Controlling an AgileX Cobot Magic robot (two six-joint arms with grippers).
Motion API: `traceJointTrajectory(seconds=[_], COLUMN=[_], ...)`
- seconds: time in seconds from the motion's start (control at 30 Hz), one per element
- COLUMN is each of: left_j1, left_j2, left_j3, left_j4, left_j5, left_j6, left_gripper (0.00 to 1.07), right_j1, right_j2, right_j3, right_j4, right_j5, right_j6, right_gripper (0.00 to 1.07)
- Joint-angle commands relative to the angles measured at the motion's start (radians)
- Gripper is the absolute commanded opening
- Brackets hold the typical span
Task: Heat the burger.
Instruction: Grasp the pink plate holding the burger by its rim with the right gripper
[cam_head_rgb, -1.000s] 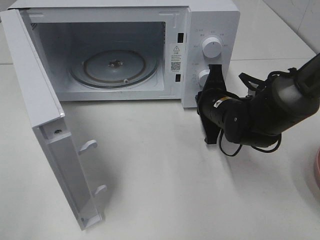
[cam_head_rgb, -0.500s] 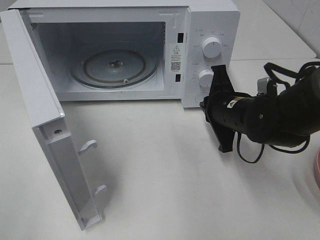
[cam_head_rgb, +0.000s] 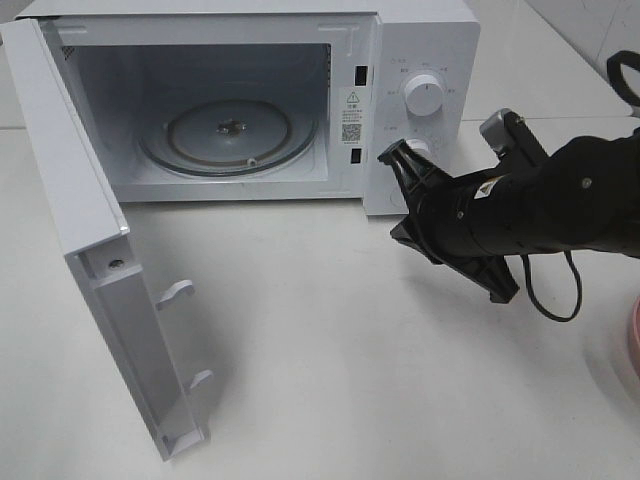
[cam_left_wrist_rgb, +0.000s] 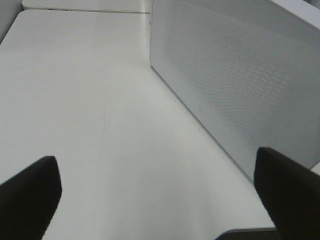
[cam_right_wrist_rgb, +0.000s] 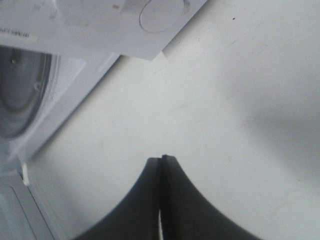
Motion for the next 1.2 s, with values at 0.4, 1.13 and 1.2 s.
traceJointTrajectory(seconds=[0.4, 1.13, 1.2], left_j1=[-0.004, -0.004, -0.004], left_j2=[-0.017, -0.017, -0.017], left_j3=[0.002, 0.002, 0.002], left_j4=[-0.001, -0.001, -0.001], left_j5=[-0.016, -0.016, -0.016], left_j6=[0.001, 0.001, 0.001], left_gripper=[1.01, 1.01, 1.01], right_j1=[-0.036, -0.078, -0.089], right_j2=[-0.114, -0.214, -0.214], right_j3=[-0.092, -0.127, -0.127], right_j4=[-0.322, -0.423, -0.424], right_j5=[0.587, 0.913, 0.934], right_j6=[-0.427, -0.662, -0.662], right_gripper=[0.04, 1.02, 1.02])
